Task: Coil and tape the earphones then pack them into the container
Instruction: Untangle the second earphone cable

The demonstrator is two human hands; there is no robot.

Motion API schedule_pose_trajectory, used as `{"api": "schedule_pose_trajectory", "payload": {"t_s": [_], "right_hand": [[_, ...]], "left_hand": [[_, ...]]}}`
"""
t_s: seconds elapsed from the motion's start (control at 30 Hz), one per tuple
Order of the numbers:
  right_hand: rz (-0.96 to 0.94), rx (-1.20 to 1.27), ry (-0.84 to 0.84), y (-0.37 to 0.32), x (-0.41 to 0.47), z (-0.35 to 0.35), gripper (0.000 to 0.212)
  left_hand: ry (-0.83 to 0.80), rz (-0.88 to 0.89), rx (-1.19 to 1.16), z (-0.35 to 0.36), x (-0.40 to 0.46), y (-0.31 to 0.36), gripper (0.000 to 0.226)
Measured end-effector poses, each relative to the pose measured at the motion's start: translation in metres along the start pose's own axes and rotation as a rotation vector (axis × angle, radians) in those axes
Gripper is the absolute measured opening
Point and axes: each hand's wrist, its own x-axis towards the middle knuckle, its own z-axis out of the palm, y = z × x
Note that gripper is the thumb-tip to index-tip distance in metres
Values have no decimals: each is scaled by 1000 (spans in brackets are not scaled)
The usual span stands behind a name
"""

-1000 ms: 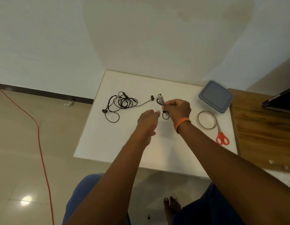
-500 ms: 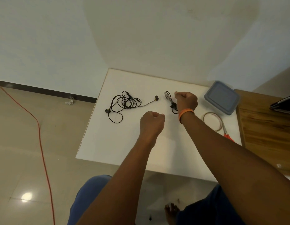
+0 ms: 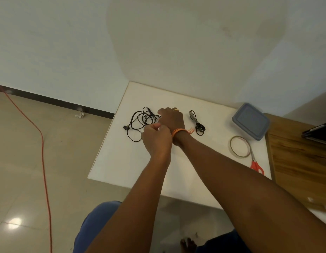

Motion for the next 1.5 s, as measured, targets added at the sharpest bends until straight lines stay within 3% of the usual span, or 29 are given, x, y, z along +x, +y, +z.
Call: {"api": "schedule_pose_trajectory", "payload": {"t_s": [0.07, 0.27, 0.4, 0.57, 0.7, 0.8, 0.9, 1.03, 1.1, 1.17, 1.23, 1.37, 1.43, 1.5], "right_hand": [[44, -12, -26, -8, 4, 2, 34], [97, -19, 40, -10, 5, 0, 14], [121, 203, 174, 5, -4, -19, 18], [149, 537, 339, 35, -49, -63, 5], [196, 984, 159, 44, -104, -96, 10], [168, 1103, 38, 55, -142, -107, 14], [124, 1011, -10, 62, -161, -106, 13], [86, 948, 33, 65, -173, -106, 11], [181, 1077, 97, 67, -181, -108, 12], [305, 1221, 174, 68, -189, -110, 14], [411, 1363, 279, 68, -193, -110, 15], [668, 1689, 503, 66, -196, -116, 13], [766, 1739, 515, 66, -202, -108, 12], [816, 1701, 466, 63, -209, -97, 12]], "left_hand": [[-8, -17, -15, -2, 2, -1, 27], [-17, 8, -33, -5, 2, 1, 19], [-32, 6, -2, 0, 1, -2, 15], [-92, 90, 62, 3, -5, -5, 21], [-396, 93, 21, 1, -38, 4, 28], [-617, -12, -107, -3, -64, 6, 32], [-561, -146, -191, -5, -69, -7, 36], [-490, -186, -144, -14, -49, -14, 39], [-516, -36, 21, -19, -39, -15, 42], [-453, 305, 391, -21, -38, -16, 28], [-353, 529, 623, -23, -39, -23, 11], [-243, 487, 670, -34, -29, -36, 17], [-232, 522, 710, -40, -28, -33, 25], [-309, 529, 566, -47, -42, -22, 22]]}}
